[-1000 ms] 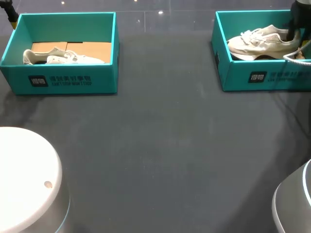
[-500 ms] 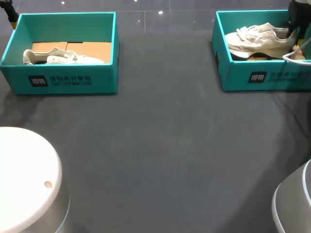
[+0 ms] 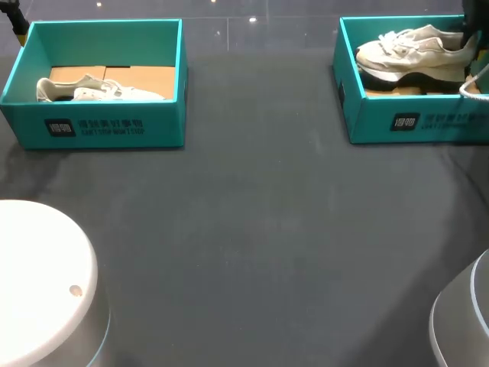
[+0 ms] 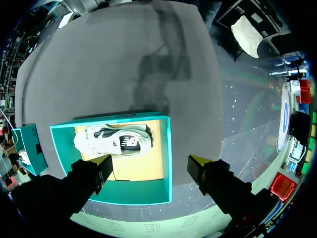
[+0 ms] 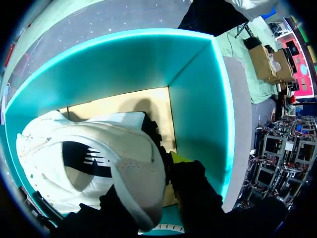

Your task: Take the shoe out of the shoebox, open the shoe tongue, remove and reinsert the insole, then place the shoe into the shoebox

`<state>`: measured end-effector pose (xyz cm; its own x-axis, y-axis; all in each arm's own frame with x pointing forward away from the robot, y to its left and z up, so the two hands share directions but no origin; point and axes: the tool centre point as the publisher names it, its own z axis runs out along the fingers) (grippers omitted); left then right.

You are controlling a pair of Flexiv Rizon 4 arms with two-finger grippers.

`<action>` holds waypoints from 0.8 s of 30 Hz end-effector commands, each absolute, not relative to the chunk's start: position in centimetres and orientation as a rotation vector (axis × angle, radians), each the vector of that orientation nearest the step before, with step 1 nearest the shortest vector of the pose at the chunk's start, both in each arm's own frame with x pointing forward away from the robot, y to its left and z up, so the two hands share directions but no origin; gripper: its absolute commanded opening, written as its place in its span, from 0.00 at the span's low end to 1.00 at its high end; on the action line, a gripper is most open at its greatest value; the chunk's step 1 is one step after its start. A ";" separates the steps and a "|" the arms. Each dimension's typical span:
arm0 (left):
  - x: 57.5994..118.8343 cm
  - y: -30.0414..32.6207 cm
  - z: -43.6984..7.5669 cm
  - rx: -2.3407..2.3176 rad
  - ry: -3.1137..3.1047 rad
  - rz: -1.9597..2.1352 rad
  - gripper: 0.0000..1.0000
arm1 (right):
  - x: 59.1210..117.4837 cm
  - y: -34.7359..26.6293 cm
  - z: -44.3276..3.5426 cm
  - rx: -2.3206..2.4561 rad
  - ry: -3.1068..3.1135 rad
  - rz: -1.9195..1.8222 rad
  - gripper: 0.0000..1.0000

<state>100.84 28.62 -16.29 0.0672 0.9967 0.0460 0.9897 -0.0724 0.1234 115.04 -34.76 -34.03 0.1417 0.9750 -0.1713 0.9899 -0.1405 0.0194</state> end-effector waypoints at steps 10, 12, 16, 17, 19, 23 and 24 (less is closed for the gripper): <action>100.7 28.6 -16.2 2.252 2.097 0.185 1.00 | 114.1 -34.5 -29.7 2.213 1.939 -0.160 0.00; 100.7 28.6 -16.2 2.252 2.097 0.185 1.00 | 113.9 -34.6 -28.7 2.207 1.931 -0.159 0.00; 100.7 28.6 -16.2 2.252 2.097 0.185 1.00 | 113.5 -34.7 -27.2 2.189 1.919 -0.157 0.00; 100.7 28.6 -16.2 2.252 2.097 0.185 1.00 | 113.4 -34.8 -26.8 2.187 1.917 -0.157 0.00; 100.7 28.6 -16.2 2.252 2.097 0.185 1.00 | 113.2 -34.9 -26.3 2.185 1.910 -0.163 0.00; 100.7 28.6 -16.2 2.252 2.097 0.185 1.00 | 112.8 -34.9 -24.9 2.184 1.902 -0.162 0.00; 100.7 28.6 -16.2 2.252 2.097 0.185 1.00 | 112.7 -34.8 -24.6 2.183 1.900 -0.162 0.00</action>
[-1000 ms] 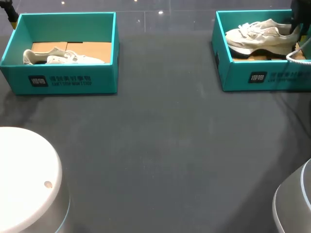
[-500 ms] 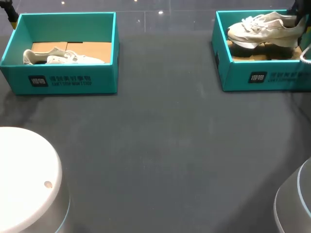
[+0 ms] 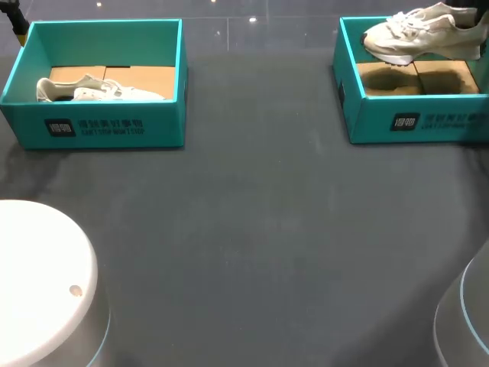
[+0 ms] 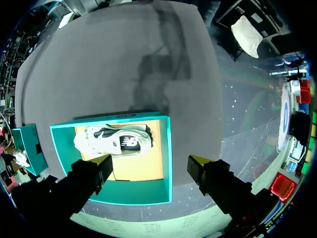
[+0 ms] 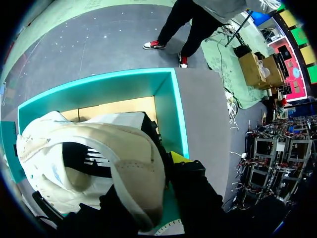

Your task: Take the shoe out of the shoebox, open the shoe tongue, remove and reinsert the insole, then place the shoe into the shoebox

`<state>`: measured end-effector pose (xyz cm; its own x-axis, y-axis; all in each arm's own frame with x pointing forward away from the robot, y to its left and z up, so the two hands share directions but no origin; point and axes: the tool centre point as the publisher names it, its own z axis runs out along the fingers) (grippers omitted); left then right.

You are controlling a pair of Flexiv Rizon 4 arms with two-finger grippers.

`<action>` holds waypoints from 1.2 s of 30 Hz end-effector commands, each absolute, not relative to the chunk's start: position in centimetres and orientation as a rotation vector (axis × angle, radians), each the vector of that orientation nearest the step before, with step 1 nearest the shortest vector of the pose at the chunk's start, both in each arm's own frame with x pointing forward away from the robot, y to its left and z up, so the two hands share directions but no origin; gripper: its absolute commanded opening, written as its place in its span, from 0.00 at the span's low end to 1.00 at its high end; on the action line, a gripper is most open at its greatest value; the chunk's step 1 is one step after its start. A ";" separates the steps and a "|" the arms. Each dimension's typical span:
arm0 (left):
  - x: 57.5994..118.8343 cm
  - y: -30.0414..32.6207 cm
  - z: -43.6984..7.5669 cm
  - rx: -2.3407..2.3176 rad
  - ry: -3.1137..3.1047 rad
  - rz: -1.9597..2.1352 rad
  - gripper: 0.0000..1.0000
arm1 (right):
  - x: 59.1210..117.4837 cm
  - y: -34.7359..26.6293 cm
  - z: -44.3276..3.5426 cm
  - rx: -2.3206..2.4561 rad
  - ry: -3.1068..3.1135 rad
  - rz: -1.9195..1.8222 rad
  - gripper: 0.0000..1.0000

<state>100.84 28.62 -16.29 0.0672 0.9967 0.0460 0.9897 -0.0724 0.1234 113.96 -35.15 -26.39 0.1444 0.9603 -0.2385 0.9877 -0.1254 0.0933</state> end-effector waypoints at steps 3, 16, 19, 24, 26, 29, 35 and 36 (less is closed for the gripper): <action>100.7 28.6 -16.2 2.252 2.097 0.185 1.00 | 112.4 -34.5 -23.4 2.181 1.897 -0.166 0.00; 100.7 28.6 -16.2 2.252 2.097 0.185 1.00 | 109.5 -31.4 -19.1 2.166 1.912 -0.155 0.00; 100.7 28.6 -16.2 2.252 2.097 0.185 1.00 | 108.2 -30.5 -18.2 2.168 1.917 -0.151 0.00; 100.7 28.6 -16.2 2.252 2.097 0.185 1.00 | 105.9 -28.4 -16.5 2.165 1.914 -0.150 0.00; 100.7 28.6 -16.2 2.252 2.097 0.185 1.00 | 104.9 -27.4 -15.6 2.159 1.903 -0.145 0.00; 100.7 28.6 -16.2 2.252 2.097 0.185 1.00 | 103.2 -25.5 -14.3 2.161 1.890 -0.141 0.00; 100.7 28.6 -16.2 2.252 2.097 0.185 1.00 | 100.0 -21.1 -13.0 2.150 1.896 -0.154 0.00; 100.7 28.6 -16.2 2.252 2.097 0.185 1.00 | 99.3 -20.4 -12.8 2.148 1.897 -0.154 0.00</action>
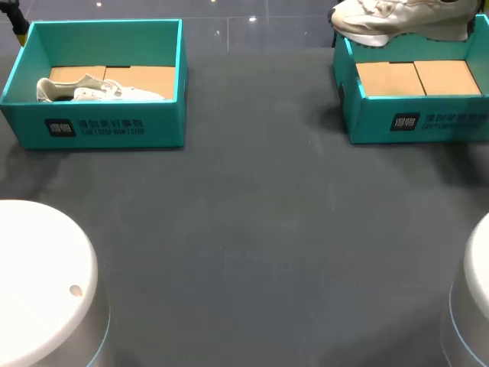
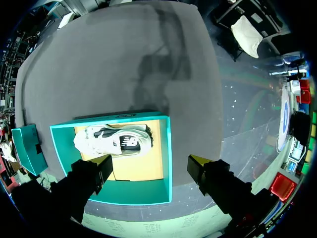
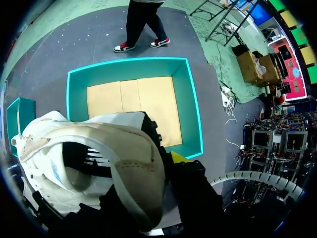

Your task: Take the shoe out of the shoebox, open the shoe tongue, remove and reinsert the insole, then place the shoe into the shoebox

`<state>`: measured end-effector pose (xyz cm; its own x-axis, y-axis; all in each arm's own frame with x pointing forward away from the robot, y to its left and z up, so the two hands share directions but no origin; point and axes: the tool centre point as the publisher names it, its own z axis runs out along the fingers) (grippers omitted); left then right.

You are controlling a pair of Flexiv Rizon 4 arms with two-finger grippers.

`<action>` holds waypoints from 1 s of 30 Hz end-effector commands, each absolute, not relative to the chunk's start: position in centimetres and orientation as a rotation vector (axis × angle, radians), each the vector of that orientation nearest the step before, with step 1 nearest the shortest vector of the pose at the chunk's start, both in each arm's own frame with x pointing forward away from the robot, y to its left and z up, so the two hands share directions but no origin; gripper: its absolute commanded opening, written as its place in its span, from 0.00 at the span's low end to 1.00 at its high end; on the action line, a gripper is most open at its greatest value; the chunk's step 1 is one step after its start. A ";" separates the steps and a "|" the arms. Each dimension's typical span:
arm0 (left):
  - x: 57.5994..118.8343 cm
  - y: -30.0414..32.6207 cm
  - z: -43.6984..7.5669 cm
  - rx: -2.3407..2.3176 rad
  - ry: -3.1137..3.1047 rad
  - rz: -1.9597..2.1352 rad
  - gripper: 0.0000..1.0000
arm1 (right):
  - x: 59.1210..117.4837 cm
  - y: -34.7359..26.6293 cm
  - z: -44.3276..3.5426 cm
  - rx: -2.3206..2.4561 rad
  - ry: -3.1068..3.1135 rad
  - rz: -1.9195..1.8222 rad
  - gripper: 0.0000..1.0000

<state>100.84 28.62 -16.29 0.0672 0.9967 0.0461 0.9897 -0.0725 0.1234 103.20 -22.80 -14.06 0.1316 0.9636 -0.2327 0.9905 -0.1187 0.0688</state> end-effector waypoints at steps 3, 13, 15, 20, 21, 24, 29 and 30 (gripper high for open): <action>100.7 28.6 -16.2 2.252 2.097 0.185 1.00 | 97.3 -18.1 -12.3 2.144 1.896 -0.163 0.00; 100.7 28.6 -16.2 2.252 2.097 0.185 1.00 | 90.4 -12.0 -11.8 2.151 1.873 -0.157 0.00; 100.7 28.6 -16.2 2.252 2.097 0.185 1.00 | 89.2 -10.8 -12.0 2.150 1.870 -0.160 0.00; 100.7 28.6 -16.2 2.252 2.097 0.185 1.00 | 86.3 -8.4 -12.0 2.155 1.860 -0.156 0.00; 100.7 28.6 -16.2 2.252 2.097 0.185 1.00 | 85.8 -8.1 -11.9 2.155 1.857 -0.157 0.00; 100.7 28.6 -16.2 2.252 2.097 0.185 1.00 | 84.2 -7.0 -11.7 2.153 1.847 -0.154 0.00; 100.7 28.6 -16.2 2.252 2.097 0.185 1.00 | 81.7 -5.4 -11.9 2.148 1.834 -0.146 0.00; 100.7 28.6 -16.2 2.252 2.097 0.185 1.00 | 81.2 -5.1 -12.0 2.147 1.832 -0.145 0.00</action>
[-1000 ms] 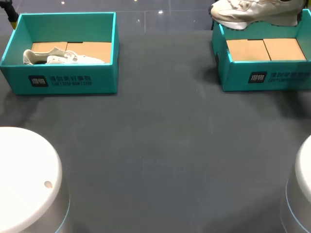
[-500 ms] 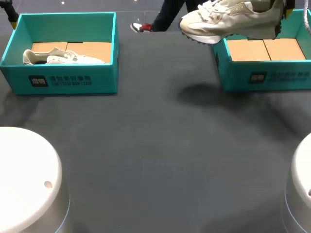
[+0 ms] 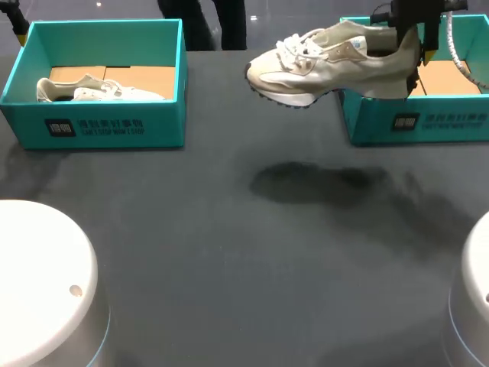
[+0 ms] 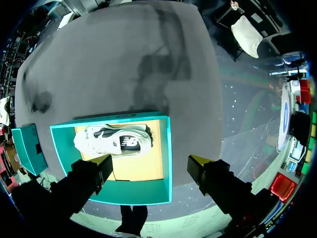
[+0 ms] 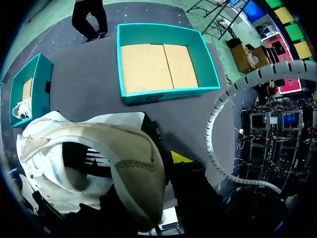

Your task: Take the shoe out of the shoebox, open the shoe tongue, remove and reinsert the insole, then place the shoe into the shoebox

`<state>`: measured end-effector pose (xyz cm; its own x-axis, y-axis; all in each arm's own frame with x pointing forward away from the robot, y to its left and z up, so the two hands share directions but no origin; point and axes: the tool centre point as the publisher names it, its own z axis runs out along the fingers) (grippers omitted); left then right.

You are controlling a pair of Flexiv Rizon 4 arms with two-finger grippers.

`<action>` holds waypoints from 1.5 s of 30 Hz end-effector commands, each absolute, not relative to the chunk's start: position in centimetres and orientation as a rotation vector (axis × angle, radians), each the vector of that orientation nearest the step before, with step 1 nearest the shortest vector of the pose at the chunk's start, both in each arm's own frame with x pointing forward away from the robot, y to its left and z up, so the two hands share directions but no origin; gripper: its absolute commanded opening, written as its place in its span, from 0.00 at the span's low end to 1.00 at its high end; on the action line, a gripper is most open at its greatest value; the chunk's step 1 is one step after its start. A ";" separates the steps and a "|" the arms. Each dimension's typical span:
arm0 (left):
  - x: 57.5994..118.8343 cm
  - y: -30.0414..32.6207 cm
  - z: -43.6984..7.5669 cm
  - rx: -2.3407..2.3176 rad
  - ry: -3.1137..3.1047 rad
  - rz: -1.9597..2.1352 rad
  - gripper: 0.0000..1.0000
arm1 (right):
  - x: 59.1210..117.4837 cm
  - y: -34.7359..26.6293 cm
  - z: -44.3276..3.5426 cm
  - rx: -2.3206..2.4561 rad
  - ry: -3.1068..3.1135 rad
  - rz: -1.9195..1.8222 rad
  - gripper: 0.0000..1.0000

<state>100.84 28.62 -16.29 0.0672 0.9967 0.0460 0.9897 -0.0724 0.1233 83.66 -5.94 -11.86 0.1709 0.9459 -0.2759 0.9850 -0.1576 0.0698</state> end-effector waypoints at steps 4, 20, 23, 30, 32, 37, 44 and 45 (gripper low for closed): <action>100.7 28.6 -16.2 2.252 2.097 0.185 1.00 | 79.2 -3.7 -12.5 2.152 1.829 -0.147 0.00; 100.7 28.6 -16.2 2.252 2.097 0.185 1.00 | 71.9 1.4 -15.9 2.166 1.839 -0.156 0.00; 100.7 28.6 -16.2 2.252 2.097 0.185 1.00 | 71.1 2.3 -17.1 2.163 1.855 -0.157 0.00; 100.7 28.6 -16.2 2.252 2.097 0.185 1.00 | 70.4 4.4 -20.2 2.161 1.884 -0.200 0.00; 100.7 28.6 -16.2 2.252 2.097 0.185 1.00 | 70.4 4.6 -20.9 2.155 1.897 -0.198 0.00; 100.7 28.6 -16.2 2.252 2.097 0.185 1.00 | 70.2 5.0 -22.1 2.149 1.897 -0.208 0.00; 100.7 28.6 -16.2 2.252 2.097 0.185 1.00 | 70.2 5.0 -22.1 2.149 1.897 -0.208 0.00; 100.7 28.6 -16.2 2.252 2.097 0.185 1.00 | 70.2 5.0 -22.1 2.149 1.897 -0.208 0.00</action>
